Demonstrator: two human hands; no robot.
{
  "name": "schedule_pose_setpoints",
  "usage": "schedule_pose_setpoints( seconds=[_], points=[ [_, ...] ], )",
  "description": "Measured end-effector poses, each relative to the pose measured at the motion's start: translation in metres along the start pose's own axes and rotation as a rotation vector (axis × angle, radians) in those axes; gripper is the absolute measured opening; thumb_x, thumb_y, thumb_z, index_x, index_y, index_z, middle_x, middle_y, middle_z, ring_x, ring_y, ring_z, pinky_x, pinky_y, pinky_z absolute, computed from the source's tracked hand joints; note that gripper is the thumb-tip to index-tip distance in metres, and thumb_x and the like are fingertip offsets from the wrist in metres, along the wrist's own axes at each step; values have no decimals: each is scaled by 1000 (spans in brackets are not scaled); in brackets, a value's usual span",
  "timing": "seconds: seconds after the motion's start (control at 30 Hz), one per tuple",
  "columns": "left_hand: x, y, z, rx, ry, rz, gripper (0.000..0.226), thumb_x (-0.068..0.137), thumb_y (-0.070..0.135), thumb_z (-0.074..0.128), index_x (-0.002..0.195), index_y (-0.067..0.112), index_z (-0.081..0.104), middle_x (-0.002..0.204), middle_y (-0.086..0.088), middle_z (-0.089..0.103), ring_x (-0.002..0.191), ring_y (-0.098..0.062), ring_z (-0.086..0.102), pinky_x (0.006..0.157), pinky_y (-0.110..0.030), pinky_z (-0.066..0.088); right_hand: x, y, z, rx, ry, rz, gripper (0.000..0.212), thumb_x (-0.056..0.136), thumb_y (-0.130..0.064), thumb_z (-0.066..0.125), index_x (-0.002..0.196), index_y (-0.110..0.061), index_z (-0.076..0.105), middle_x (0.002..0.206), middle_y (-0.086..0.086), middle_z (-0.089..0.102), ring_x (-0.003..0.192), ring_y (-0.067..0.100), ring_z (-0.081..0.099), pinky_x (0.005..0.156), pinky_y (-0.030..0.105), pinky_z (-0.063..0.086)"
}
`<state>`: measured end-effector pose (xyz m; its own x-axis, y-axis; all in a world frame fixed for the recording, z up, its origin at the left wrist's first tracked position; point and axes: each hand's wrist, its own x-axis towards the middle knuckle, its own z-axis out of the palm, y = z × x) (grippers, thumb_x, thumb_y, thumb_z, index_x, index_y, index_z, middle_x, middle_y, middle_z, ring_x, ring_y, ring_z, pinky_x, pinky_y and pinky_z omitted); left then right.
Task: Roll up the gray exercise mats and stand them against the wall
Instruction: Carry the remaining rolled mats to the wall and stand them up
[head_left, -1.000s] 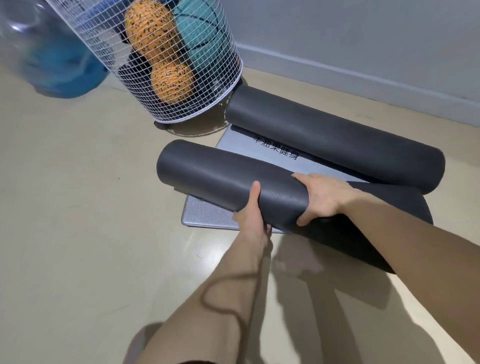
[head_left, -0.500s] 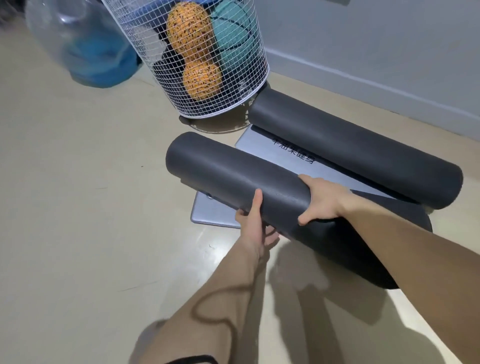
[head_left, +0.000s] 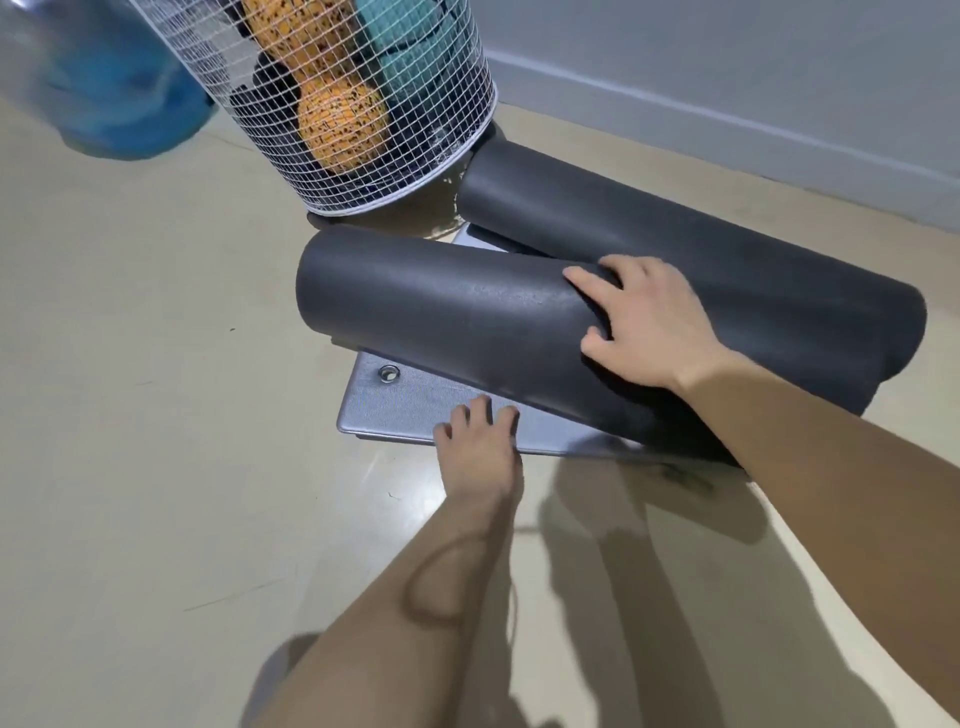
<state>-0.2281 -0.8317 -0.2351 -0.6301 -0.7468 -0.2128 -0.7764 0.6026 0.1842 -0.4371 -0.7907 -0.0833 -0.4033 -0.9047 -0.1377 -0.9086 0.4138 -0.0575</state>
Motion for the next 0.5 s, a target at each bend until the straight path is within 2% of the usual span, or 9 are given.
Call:
schedule_pose_setpoints(
  seconds=[0.03,0.1,0.13,0.17,0.23,0.33,0.4,0.5],
  points=[
    [3,-6,0,64,23,75,33,79,26,67,110,33,61,116,0,56,102,-31,51,82,-43,40,-3,-5,5,-61,-36,-8,92,79,-68,47,162,-35,23,161,15,33,142,38,34,119,51,25],
    [13,-21,0,193,14,226,35,82,27,68,116,28,61,110,-3,57,94,-33,55,73,-41,43,-10,-8,14,-209,-158,-13,134,58,-91,57,164,-31,0,167,16,16,150,39,21,121,57,18],
    [14,-25,-2,259,-8,287,39,85,27,66,123,26,59,112,-4,58,93,-33,57,69,-40,44,-12,-7,19,-269,-185,-21,149,49,-94,64,163,-29,-6,168,16,13,151,39,19,120,58,19],
    [15,-29,-4,328,-31,339,43,91,28,62,133,23,54,117,-5,58,97,-34,58,66,-38,43,-11,-5,21,-299,-185,-29,155,45,-93,69,162,-28,-9,167,17,13,150,39,20,119,58,22],
    [18,-32,-13,357,-92,404,46,102,30,49,146,18,43,129,-7,56,110,-34,58,65,-37,40,-4,-2,19,-283,-169,-48,154,45,-88,74,161,-29,-8,165,15,22,145,38,32,115,54,32],
    [22,-41,-41,331,-95,385,39,100,22,52,139,22,48,127,-3,60,115,-30,61,70,-38,46,12,-4,2,-149,-235,-12,149,48,-81,80,162,-31,-2,155,8,40,128,36,52,100,46,48],
    [20,-56,-70,355,-81,383,43,96,13,56,137,25,51,124,-2,62,114,-31,63,74,-37,46,10,-12,-4,-5,-309,56,145,46,-78,83,160,-31,6,148,7,47,121,36,58,92,44,52],
    [9,-84,-115,428,-89,401,41,99,11,47,134,30,55,120,0,64,113,-30,62,85,-37,40,-5,-48,-2,143,-375,104,135,44,-76,83,152,-32,15,135,8,54,114,37,61,90,45,54]
  ],
)
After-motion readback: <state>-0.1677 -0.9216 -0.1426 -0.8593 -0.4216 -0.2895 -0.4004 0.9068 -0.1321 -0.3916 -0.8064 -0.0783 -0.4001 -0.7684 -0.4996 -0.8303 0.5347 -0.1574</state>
